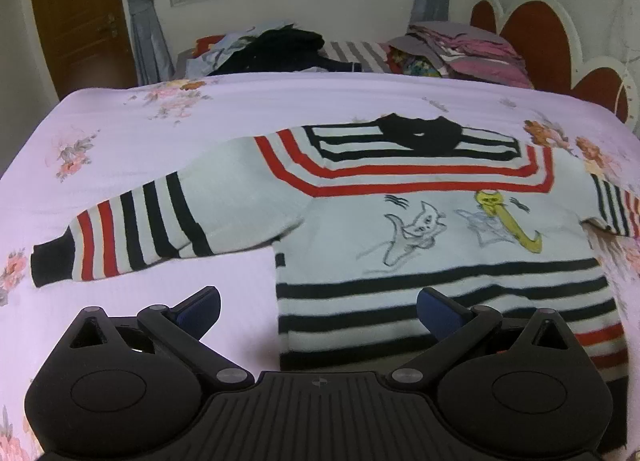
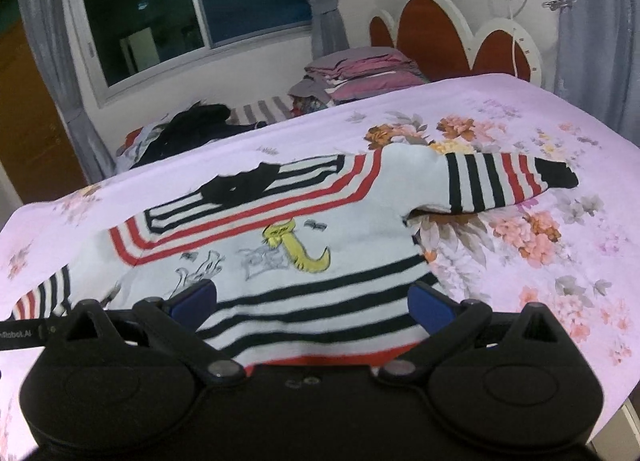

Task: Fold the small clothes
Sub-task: 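Reach the right tool to the black sleeve cuff and grasp it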

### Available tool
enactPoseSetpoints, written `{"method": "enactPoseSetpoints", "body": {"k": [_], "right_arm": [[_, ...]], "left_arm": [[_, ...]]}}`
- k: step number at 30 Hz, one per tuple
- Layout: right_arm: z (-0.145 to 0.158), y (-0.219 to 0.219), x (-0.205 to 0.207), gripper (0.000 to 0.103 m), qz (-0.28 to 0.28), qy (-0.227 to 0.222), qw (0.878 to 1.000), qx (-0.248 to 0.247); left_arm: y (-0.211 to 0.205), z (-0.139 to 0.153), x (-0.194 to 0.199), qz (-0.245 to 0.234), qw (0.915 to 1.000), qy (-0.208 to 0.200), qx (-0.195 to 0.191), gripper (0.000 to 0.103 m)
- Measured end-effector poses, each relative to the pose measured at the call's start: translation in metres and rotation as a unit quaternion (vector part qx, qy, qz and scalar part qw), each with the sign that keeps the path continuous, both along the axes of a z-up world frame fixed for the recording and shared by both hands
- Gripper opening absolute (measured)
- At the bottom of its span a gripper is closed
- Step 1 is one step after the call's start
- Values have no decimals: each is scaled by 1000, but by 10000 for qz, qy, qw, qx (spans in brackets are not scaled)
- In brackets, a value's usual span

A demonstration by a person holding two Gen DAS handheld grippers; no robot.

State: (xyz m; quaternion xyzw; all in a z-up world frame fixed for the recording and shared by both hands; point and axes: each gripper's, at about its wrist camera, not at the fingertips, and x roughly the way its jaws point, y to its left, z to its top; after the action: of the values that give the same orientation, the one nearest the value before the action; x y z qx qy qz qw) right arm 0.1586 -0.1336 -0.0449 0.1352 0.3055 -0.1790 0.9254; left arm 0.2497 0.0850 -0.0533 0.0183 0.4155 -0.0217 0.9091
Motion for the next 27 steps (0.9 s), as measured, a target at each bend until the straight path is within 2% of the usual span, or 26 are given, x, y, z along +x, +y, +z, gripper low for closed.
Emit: {"method": "enactPoseSetpoints", "body": {"k": [5,10,16,19,27], "right_arm": [[-5,-25,7,102,-189,20,9998,-25],[-14,-68,18,101,-321,18,9994,-140],[-25,-142,35,101,-559,69,9983,-181],[-34,-186,43,101,-784,160,9967,-101],[-61,-285,57,101,-1319,405,9903,190]], "left_arm": [[-3,-9,17,-12,9999,57,-104,103],[-17,-17,31,136,9998,59,-94,103],[-41,-27,48,449,9986,29,-261,103],[-57,-36,61,574,9976,161,-338,103],[-89,-51,88,695,9970,289,-178,103]]}}
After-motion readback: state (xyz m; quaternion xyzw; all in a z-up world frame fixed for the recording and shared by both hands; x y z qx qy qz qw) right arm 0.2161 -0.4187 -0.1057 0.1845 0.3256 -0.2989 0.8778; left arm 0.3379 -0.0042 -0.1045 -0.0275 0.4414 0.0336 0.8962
